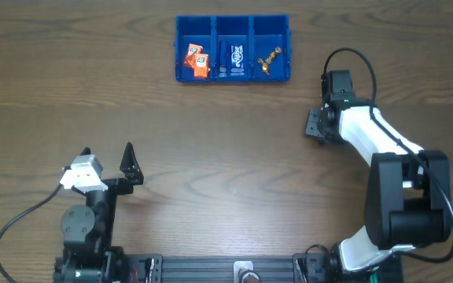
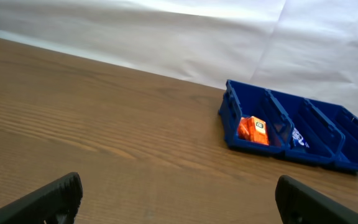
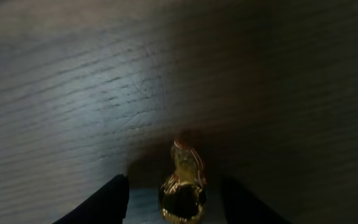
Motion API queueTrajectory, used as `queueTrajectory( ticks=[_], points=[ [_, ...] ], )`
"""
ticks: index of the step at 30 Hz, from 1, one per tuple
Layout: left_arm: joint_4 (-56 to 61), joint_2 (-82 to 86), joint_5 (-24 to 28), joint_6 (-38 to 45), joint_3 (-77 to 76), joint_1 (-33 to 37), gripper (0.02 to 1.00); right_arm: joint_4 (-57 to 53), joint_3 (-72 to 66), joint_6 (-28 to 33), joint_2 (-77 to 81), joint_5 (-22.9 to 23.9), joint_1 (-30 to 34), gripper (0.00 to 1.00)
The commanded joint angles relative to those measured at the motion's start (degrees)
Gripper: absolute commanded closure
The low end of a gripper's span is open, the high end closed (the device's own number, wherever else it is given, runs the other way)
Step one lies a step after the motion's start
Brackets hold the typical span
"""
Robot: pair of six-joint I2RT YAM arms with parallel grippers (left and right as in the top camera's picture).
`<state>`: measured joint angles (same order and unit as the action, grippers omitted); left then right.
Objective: Sort Candies Into Trays
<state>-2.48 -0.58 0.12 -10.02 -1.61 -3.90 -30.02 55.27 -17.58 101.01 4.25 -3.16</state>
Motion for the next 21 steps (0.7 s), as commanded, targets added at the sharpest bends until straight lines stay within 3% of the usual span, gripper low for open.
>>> queueTrajectory(
  ticks=[1, 4, 9, 12, 16, 21],
  points=[
    [-2.0, 0.4, -0.5, 1.0, 1.3, 0.1, 0.02, 0.2, -0.5, -0.6, 1.2, -0.1, 0.3, 0.57],
    [-2.0, 0.4, -0.5, 1.0, 1.3, 0.1, 0.02, 0.0, -0.5, -0.6, 1.2, -0.1, 0.3, 0.73],
    [-2.0, 0.4, -0.5, 1.0, 1.3, 0.1, 0.02, 0.0, -0.5, -0.7, 1.2, -0.1, 0.3, 0.853],
    [-2.0, 0.4, -0.5, 1.0, 1.3, 0.1, 0.02, -0.9, -0.5, -2.1, -2.1, -0.6, -0.7, 0.89],
    [-2.0, 0.4, -0.5, 1.0, 1.3, 0.1, 0.02, -1.9, 3.8, -2.9, -19.6, -0.6, -8.3, 0.893],
    [-2.0, 0.4, -0.5, 1.0, 1.3, 0.1, 0.02, -3.5, 23.7, -1.4, -13.3, -0.5, -11.1, 0.89]
  ],
)
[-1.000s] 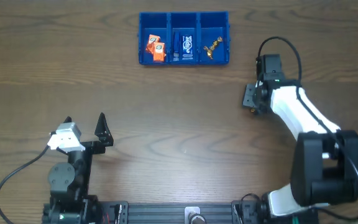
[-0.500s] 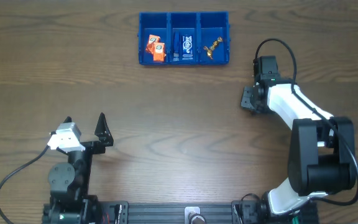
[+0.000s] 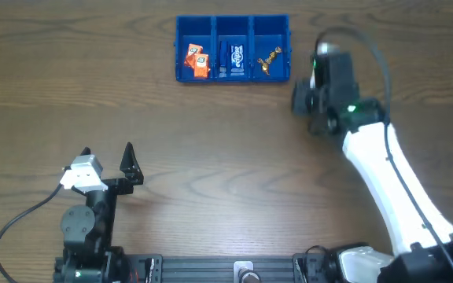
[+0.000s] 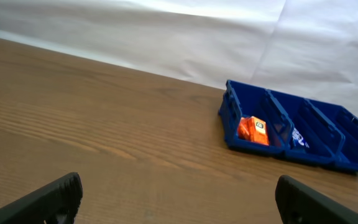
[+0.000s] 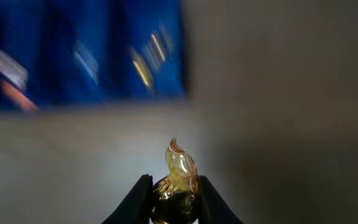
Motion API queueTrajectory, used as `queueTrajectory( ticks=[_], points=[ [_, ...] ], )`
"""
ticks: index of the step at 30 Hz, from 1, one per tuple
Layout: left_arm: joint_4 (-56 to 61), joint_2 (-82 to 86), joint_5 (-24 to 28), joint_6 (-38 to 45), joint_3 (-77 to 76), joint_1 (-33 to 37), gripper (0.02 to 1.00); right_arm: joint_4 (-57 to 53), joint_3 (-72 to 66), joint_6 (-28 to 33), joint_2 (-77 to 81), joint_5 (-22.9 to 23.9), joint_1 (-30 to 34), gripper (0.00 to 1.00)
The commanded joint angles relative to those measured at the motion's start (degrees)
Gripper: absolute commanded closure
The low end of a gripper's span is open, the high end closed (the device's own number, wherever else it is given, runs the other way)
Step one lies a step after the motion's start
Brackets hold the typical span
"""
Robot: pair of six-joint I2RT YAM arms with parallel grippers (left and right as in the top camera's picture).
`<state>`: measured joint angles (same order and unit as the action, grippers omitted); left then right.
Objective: Sort Candies Into Trays
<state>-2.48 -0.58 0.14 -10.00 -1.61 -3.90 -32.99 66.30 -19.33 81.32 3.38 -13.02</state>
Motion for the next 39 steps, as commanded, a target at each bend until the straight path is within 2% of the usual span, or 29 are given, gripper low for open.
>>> queueTrajectory(
  ticks=[1, 6, 12, 15, 16, 18, 19, 21, 22, 24, 27, 30, 33, 36, 39],
  points=[
    [-2.0, 0.4, -0.5, 1.0, 1.3, 0.1, 0.02, -0.5, 16.9, 1.5, 9.7, 0.4, -1.7, 0.89],
    [-2.0, 0.4, -0.5, 1.0, 1.3, 0.1, 0.02, -0.7, 35.2, 2.2, 30.0, 1.9, -2.6, 0.873],
    [-2.0, 0.4, -0.5, 1.0, 1.3, 0.1, 0.02, 2.8, 35.9, 2.3, 40.5, 2.1, -2.7, 0.851],
    [-2.0, 0.4, -0.5, 1.0, 1.3, 0.1, 0.023, 3.6, 35.9, 2.3, 41.2, 2.1, -2.7, 0.781],
    [-2.0, 0.4, -0.5, 1.0, 1.3, 0.1, 0.02, 3.8, 35.9, 2.3, 41.2, 2.1, -2.7, 0.726],
    [-2.0, 0.4, -0.5, 1.0, 1.3, 0.1, 0.02, 4.0, 35.9, 2.3, 41.2, 2.1, -2.7, 0.443],
    [-2.0, 0.4, -0.5, 1.0, 1.3, 0.1, 0.02, 4.0, 35.9, 2.3, 41.2, 2.1, -2.7, 0.356],
    [-2.0, 0.4, -0.5, 1.0, 1.3, 0.1, 0.02, 3.9, 35.9, 4.8, 40.6, 2.0, -2.9, 0.045],
    [-2.0, 0.4, -0.5, 1.0, 1.3, 0.1, 0.02, 3.1, 35.9, 4.8, 39.5, 2.1, -3.0, 0.001],
    [-2.0, 0.4, -0.5, 1.0, 1.3, 0.1, 0.02, 2.2, 34.4, 6.6, 34.7, 2.3, -3.0, 0.001],
    [-2.0, 0.4, -0.5, 1.0, 1.3, 0.1, 0.023, 3.7, 24.7, 7.8, 18.0, 9.0, -3.0, 0.001],
    [-2.0, 0.4, -0.5, 1.0, 1.3, 0.1, 0.02, 6.4, 12.4, 10.9, 3.5, 9.3, -0.3, 0.001],
    [-2.0, 0.4, -0.5, 1.0, 1.3, 0.1, 0.02, 10.9, -2.3, 10.9, -10.3, 5.5, 5.5, 0.001],
    [-2.0, 0.4, -0.5, 1.0, 1.3, 0.1, 0.02, 16.1, -18.8, 10.9, -27.1, 4.4, 10.6, 0.001],
    [-2.0, 0.4, -0.5, 1.0, 1.3, 0.1, 0.02, 21.4, -34.1, 10.9, -43.7, -2.1, 16.1, 0.001]
  ],
)
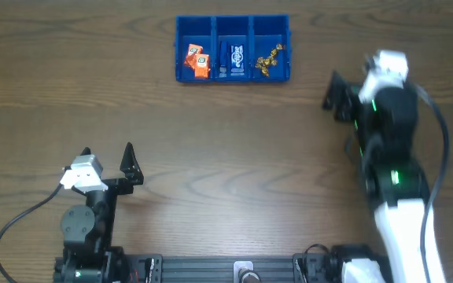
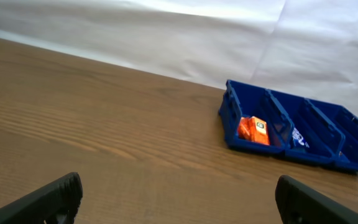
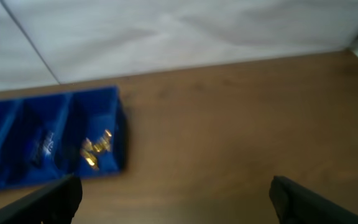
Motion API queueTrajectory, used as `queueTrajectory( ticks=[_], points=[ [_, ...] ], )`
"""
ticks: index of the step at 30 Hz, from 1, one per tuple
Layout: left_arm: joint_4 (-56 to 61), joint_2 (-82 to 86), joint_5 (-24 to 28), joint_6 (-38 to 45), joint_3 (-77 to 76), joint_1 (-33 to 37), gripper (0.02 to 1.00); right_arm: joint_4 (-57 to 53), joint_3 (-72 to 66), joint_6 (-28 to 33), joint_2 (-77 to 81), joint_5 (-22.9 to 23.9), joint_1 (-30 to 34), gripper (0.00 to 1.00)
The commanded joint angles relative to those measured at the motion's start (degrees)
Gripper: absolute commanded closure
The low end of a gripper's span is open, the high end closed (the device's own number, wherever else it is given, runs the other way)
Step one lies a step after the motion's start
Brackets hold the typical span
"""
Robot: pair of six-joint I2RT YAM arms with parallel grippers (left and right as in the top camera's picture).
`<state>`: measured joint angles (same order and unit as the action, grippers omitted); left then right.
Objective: Sort Candies Into Trays
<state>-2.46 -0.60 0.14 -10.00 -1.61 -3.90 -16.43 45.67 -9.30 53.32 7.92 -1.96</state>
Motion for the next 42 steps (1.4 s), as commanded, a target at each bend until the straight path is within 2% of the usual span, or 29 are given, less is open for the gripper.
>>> queueTrajectory(
  ticks=[1, 3, 7, 9, 13, 25, 27, 30, 42],
  points=[
    [-2.0, 0.4, -0.5, 1.0, 1.3, 0.1, 0.02, 6.4, -17.4, 0.9, -20.3, -6.6, 5.2, 0.001],
    [-2.0, 0.4, -0.5, 1.0, 1.3, 0.1, 0.02, 10.3, -25.0, 0.8, -28.6, -8.6, 5.2, 0.001],
    [-2.0, 0.4, -0.5, 1.0, 1.3, 0.1, 0.02, 17.5, -37.6, 0.4, -41.4, -19.3, 6.3, 0.003],
    [-2.0, 0.4, -0.5, 1.0, 1.3, 0.1, 0.02, 16.4, -40.5, -0.1, -45.4, -21.0, 6.3, 0.003],
    [-2.0, 0.4, -0.5, 1.0, 1.3, 0.1, 0.02, 15.1, -45.3, -1.9, -53.4, -20.9, 6.3, 0.003],
    [-2.0, 0.4, -0.5, 1.0, 1.3, 0.1, 0.02, 12.9, -45.2, -2.4, -53.2, -20.9, 6.2, 0.003],
    [-2.0, 0.4, -0.5, 1.0, 1.3, 0.1, 0.02, 13.0, -45.2, 4.0, -53.2, -20.9, 6.2, 0.003],
    [-2.0, 0.4, -0.5, 1.0, 1.3, 0.1, 0.023, 12.9, -45.2, 8.9, -53.2, -20.9, 6.2, 0.003],
    [-2.0, 0.4, -0.5, 1.0, 1.3, 0.1, 0.02, 12.9, -45.2, 9.4, -53.2, -20.9, 6.2, 0.003]
  ],
)
